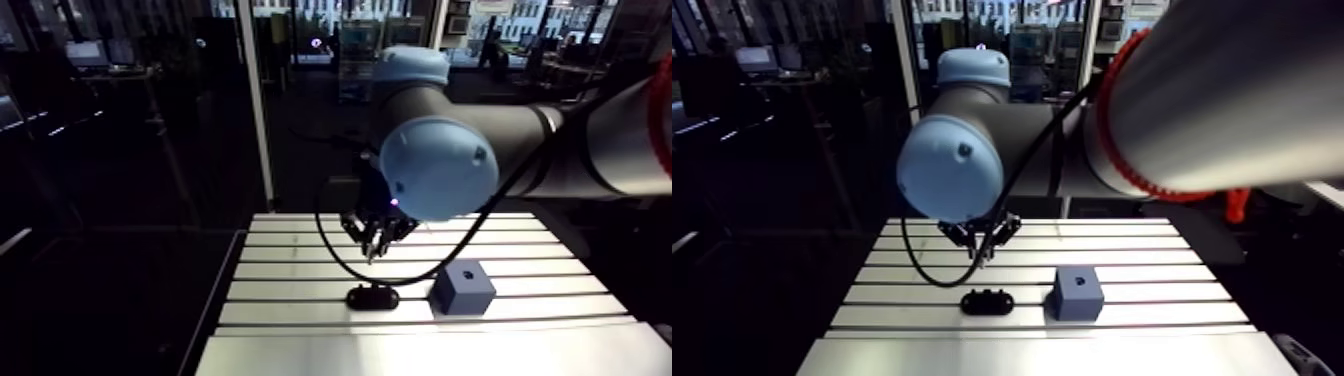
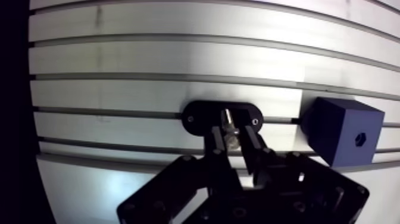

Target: Pick up the M10 bolt and insert it into the hex recess until seated.

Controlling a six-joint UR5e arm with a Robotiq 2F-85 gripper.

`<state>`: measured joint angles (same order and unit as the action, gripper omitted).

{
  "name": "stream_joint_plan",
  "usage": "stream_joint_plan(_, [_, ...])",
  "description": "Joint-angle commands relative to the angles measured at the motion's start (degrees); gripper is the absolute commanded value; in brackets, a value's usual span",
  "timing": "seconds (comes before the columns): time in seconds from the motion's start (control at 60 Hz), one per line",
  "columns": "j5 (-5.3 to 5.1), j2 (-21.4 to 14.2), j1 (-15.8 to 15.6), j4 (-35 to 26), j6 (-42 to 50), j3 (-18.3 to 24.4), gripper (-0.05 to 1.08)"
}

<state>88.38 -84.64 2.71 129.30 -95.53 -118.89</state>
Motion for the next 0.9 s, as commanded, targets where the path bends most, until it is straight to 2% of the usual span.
stream_joint_plan(0.017, [0.48,-0.5,1.9,-14.8,0.0,9.4,0.88])
stream_joint_plan(0.167, [2.22,-0.5,3.0,-21.6,-0.2,14.4,0.9])
stream_joint_plan(0.217, [2.49,-0.4,3.1,-22.5,-0.2,15.2,0.91])
stream_joint_plan(0.283, [3.37,-0.1,3.4,-24.5,-2.7,16.9,0.92])
stream_joint_plan(0.383, [3.43,0.0,4.9,-25.1,-6.3,17.8,0.92])
stream_joint_plan(0.55, [3.26,-0.3,8.0,-27.2,-6.9,19.2,0.92])
stream_joint_plan(0.7, [2.81,-0.5,11.2,-29.4,-6.9,20.5,0.99])
stream_joint_plan(0.9, [3.24,-0.6,12.1,-29.7,-7.2,20.3,1.02])
